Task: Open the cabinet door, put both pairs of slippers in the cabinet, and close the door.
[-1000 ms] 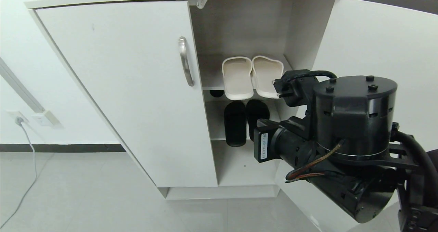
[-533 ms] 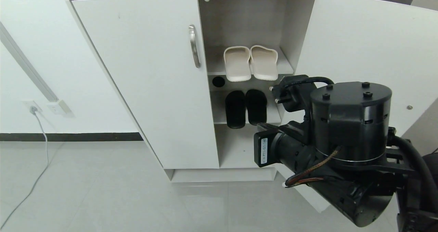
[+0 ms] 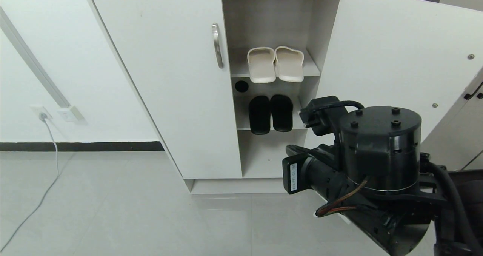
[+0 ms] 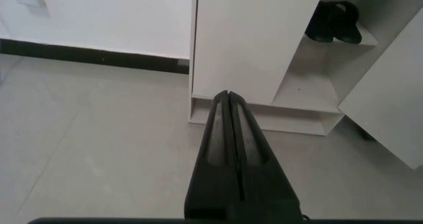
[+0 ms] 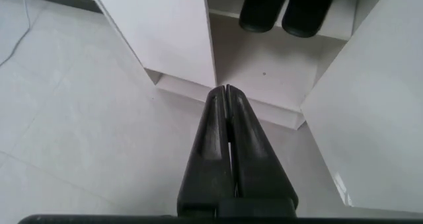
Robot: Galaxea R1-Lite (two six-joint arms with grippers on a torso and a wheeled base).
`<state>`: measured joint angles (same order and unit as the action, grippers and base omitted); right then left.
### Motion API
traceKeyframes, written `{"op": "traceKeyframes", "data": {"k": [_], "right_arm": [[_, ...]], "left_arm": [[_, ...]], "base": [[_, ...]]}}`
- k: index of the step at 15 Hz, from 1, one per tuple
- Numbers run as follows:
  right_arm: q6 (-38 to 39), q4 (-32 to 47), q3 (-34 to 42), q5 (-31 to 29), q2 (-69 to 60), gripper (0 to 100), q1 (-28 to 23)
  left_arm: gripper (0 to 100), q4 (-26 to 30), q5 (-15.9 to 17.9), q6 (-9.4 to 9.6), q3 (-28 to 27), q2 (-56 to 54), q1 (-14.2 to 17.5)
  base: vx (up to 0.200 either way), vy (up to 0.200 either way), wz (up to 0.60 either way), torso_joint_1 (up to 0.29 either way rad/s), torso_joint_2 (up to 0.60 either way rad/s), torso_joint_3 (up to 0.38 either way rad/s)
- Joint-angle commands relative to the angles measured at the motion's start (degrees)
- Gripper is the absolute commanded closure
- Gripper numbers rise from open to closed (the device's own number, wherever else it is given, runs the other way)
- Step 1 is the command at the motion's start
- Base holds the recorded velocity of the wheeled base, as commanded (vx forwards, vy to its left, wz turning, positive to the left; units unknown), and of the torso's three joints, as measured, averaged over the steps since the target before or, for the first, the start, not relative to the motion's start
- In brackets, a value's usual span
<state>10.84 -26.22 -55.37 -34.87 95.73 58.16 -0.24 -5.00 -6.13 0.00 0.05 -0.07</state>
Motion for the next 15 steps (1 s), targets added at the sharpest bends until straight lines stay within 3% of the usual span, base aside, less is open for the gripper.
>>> {"op": "traceKeyframes", "data": {"k": [1, 15], "right_arm": [[-0.03, 0.03, 0.44, -0.03, 0.33, 100, -0.07], [-0.29, -0.32, 1.93, 0.15, 1.3, 100, -0.07]], "left_arm": [[100, -0.02, -0.01, -0.02, 0.0, 0.04, -0.01], [100, -0.02, -0.01, -0.02, 0.0, 0.04, -0.01]], "base": [[0.0, 0.0, 0.0, 0.0, 0.0, 0.0], [0.0, 0.0, 0.0, 0.0, 0.0, 0.0]]}}
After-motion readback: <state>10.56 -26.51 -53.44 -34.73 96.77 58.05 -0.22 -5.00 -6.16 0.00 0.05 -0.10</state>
